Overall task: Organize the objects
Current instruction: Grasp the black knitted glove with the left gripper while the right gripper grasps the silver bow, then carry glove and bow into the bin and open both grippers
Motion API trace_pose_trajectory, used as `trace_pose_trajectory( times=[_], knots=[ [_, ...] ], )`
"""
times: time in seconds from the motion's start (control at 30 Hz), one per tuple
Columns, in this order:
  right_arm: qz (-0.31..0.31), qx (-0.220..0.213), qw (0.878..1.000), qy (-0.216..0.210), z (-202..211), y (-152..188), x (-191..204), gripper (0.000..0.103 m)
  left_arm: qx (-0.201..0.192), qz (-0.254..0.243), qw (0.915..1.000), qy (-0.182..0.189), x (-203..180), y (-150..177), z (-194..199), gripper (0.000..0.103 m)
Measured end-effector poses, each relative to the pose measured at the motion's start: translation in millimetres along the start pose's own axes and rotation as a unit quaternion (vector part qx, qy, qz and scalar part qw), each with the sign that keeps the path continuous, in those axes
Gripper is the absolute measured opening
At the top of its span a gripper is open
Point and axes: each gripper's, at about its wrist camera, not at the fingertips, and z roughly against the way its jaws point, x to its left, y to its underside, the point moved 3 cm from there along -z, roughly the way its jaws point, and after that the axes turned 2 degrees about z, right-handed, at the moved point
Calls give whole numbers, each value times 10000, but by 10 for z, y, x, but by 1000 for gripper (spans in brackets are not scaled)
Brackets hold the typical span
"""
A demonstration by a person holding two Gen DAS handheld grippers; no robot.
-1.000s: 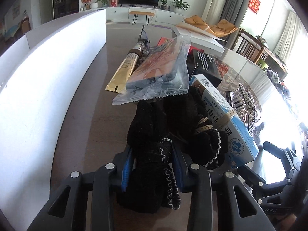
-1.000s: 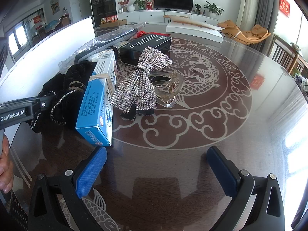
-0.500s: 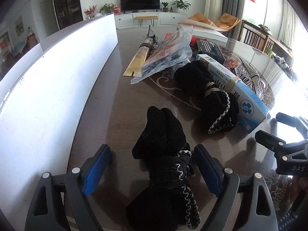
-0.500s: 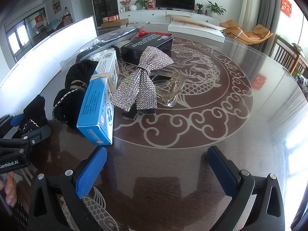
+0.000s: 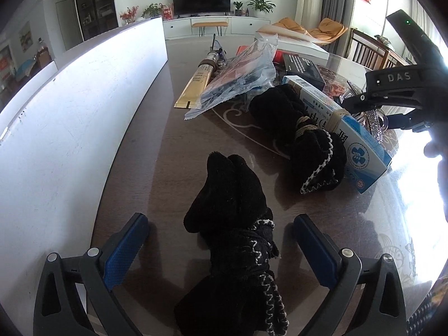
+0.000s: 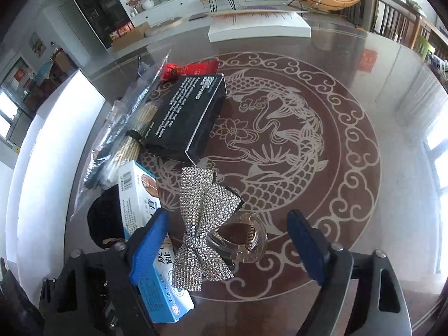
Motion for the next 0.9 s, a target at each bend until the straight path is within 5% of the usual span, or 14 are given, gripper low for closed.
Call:
trace_pose_trajectory(
  times=[0.07,0.23,0.4,0.43,0.47,0.5,0.53,0.77,0.9],
  knots=[
    [48,221,9997,-77,-63,53,-47,60,-5,16,10000,-19,3,3,5,103],
    [116,198,9996,145,38,180,-191,60,36,-7,10000,-19,-14,6,12,103],
    [601,102,9978,248,-45,89,-61,75,304,-47,9995,-20,-32,-6,11,103],
    [749,100,9967,286,-55,68,-39,69,332,-75,9994,-12,-29,-15,19,96],
    [879,71,9956,316,-53,64,-7,53,208,-105,9997,20,-27,-32,69,60],
    [989,35,9946,305,-29,73,22,52,95,-132,9998,101,-23,-46,119,39],
    [1065,13,9939,270,28,95,27,51,99,-105,9996,233,-10,-47,144,33],
    [1327,-377,9904,74,674,397,153,51,-706,507,9879,1287,86,35,826,33],
    [1518,-782,9835,-602,1143,396,657,51,-1164,873,9778,1507,366,-197,1420,33]
  ],
)
